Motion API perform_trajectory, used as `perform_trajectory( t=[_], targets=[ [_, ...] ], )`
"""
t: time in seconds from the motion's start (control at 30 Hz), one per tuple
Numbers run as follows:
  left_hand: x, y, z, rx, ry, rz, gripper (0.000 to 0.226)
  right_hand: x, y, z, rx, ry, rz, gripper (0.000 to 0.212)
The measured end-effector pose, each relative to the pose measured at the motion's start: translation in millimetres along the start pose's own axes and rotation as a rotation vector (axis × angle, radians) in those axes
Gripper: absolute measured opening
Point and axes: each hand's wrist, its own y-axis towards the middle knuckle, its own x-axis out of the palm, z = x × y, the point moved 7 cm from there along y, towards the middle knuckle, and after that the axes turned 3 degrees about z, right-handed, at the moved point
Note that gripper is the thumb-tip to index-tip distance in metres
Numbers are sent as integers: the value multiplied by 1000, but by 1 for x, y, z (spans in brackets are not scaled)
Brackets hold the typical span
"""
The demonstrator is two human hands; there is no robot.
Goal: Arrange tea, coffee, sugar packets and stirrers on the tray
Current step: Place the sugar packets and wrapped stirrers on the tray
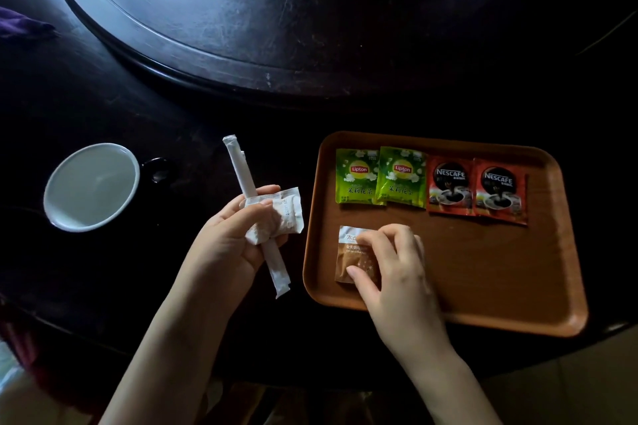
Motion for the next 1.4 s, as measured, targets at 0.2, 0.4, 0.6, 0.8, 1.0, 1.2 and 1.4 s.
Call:
perform_trajectory(
  t=[0.2, 0.4, 0.6, 0.8, 1.0, 1.2, 1.4],
  targets=[
    [12, -3, -2, -17, 5, -68, 23, 4, -1, 0, -27, 17, 13, 38],
    [27, -10, -11, -12, 91, -112, 30, -15, 8, -5, 143, 484, 1, 39],
    [49, -15, -27, -89, 97, -149, 28, -24, 17, -4, 358, 1011, -70, 20],
    [55, -16, -33, -155, 104, -123, 36, -55, 13, 10, 206, 795, 188, 9],
    [63, -19, -40, -220, 77, -138, 45, -64, -6, -1, -104, 503, 342, 12],
    [64, -21, -35, -92, 265, -157, 30, -46, -15, 17, 121, 903, 91, 19],
    [70, -23, -32, -47, 353, -224, 29, -37, 2, 24, 325, 973, -146, 19]
  ],
)
